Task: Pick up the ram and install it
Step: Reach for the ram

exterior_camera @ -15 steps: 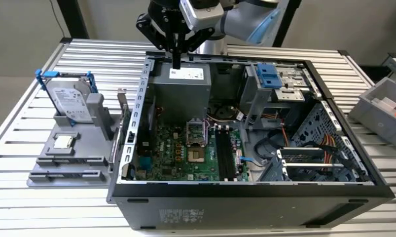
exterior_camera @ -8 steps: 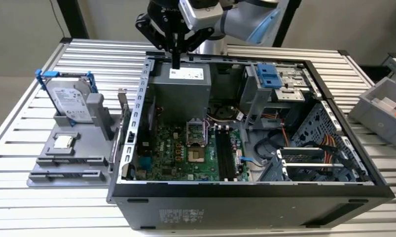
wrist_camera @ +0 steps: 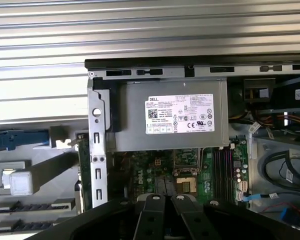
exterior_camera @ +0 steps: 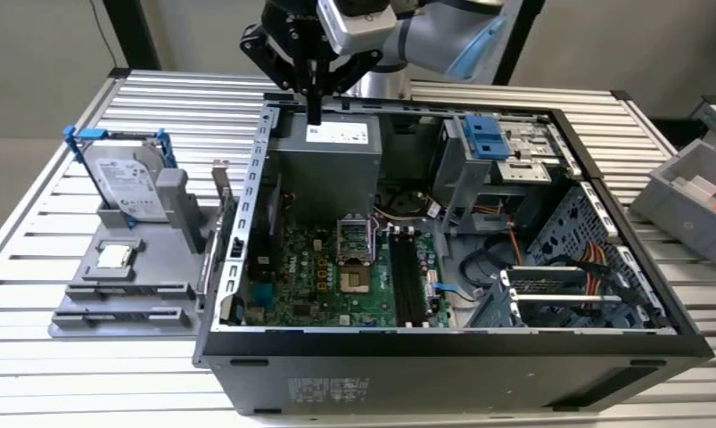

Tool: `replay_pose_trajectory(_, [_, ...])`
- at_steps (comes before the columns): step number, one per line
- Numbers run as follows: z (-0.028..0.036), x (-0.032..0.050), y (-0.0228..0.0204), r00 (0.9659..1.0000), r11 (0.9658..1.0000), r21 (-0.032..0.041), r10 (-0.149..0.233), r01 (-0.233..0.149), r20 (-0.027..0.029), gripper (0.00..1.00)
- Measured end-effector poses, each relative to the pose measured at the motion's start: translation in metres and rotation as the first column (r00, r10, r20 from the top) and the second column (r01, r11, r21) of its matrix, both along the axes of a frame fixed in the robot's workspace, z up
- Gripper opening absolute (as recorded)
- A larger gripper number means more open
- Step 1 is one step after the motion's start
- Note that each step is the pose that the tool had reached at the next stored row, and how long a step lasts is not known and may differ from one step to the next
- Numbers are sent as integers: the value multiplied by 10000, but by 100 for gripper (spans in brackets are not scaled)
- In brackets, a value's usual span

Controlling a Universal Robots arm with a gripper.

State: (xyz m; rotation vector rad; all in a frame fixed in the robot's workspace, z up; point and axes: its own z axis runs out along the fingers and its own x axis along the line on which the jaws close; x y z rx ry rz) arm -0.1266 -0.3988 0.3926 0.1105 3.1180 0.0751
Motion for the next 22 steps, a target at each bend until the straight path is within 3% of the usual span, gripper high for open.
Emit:
replay_pose_trajectory(10, [0, -48, 0, 10000, 10000, 0, 0, 0, 0, 0])
replay_pose_trajectory(16, [1, -72, 0, 10000, 10000, -2, 1, -1, -69, 0])
replay_pose_trajectory(22, [0, -116, 0, 10000, 10000, 0, 1, -1, -75, 0])
